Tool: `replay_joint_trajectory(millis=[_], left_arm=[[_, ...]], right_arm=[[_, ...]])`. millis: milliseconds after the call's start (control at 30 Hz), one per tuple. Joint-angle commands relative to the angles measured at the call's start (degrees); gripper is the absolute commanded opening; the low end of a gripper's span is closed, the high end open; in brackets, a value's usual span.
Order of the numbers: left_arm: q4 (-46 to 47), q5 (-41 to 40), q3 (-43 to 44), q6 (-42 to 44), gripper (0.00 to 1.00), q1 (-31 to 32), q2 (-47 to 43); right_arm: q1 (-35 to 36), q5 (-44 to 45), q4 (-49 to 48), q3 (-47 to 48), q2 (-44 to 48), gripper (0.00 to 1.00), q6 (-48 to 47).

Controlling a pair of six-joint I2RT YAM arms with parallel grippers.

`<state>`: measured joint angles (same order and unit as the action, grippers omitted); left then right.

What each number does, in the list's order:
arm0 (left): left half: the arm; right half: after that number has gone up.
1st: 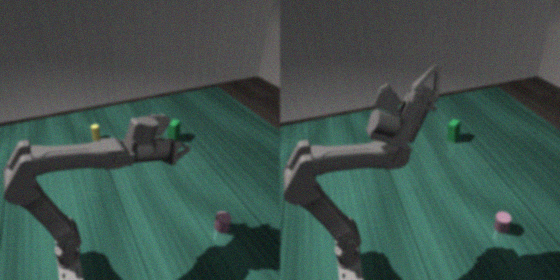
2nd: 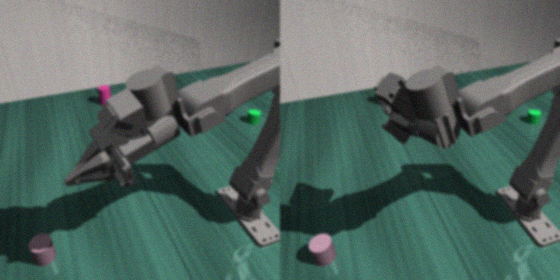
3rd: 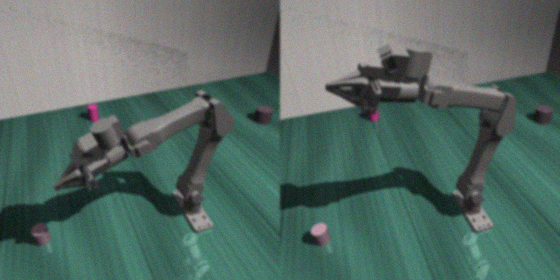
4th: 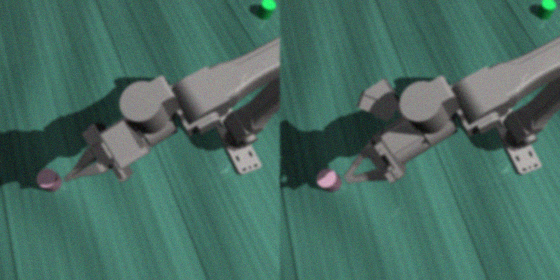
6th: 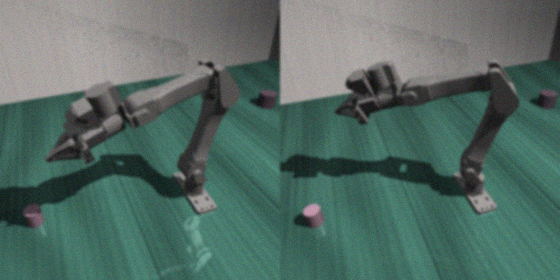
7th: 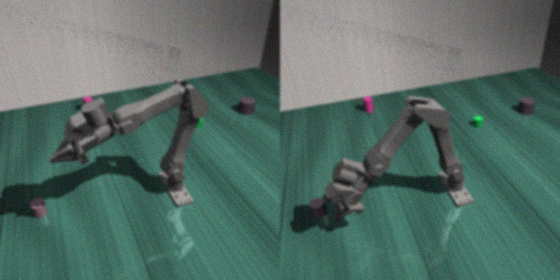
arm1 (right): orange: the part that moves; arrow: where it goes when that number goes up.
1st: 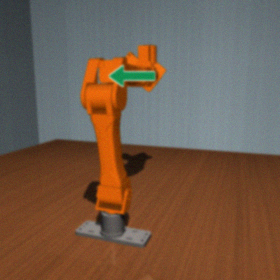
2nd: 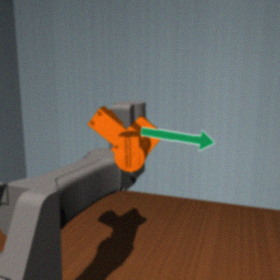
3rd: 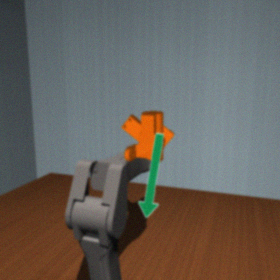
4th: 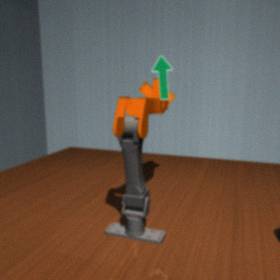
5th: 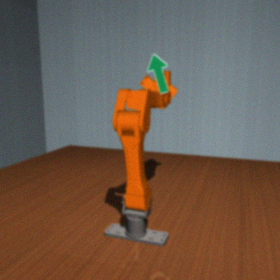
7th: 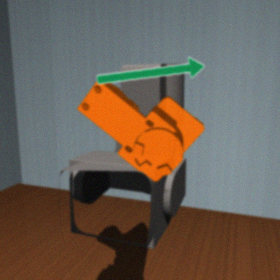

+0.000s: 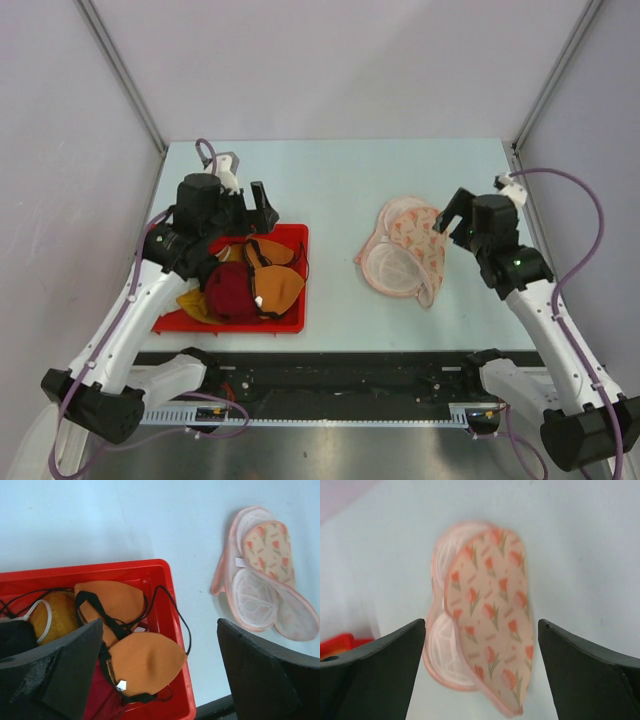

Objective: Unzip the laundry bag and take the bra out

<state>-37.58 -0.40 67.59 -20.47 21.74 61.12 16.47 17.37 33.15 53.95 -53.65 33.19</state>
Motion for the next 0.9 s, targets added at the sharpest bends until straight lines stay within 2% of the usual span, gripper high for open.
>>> replay_joint_trajectory(millis=[0, 300, 467, 867], left_arm=[[2.2, 6.5, 2.9, 3.2, 1.00, 0.0, -2.4], [4.0, -1.3, 1.1, -0.3, 1.00, 0.0, -4.2], [3.4, -1.3, 1.5, -0.3, 1.00, 0.0, -3.6], [4.6, -1.4, 1.3, 0.5, 1.00, 0.0, -3.6]], right_arm=[[-5.7, 2.9, 1.5, 6.3, -0.8, 1.00, -6.0], [-6.6, 3.9, 2.7, 6.9, -1.6, 1.00, -7.3], [-9.0, 2.5, 3.1, 6.9, -0.6, 1.00, -7.4], [-9.4, 1.6, 3.5, 6.9, -0.6, 1.00, -7.3]])
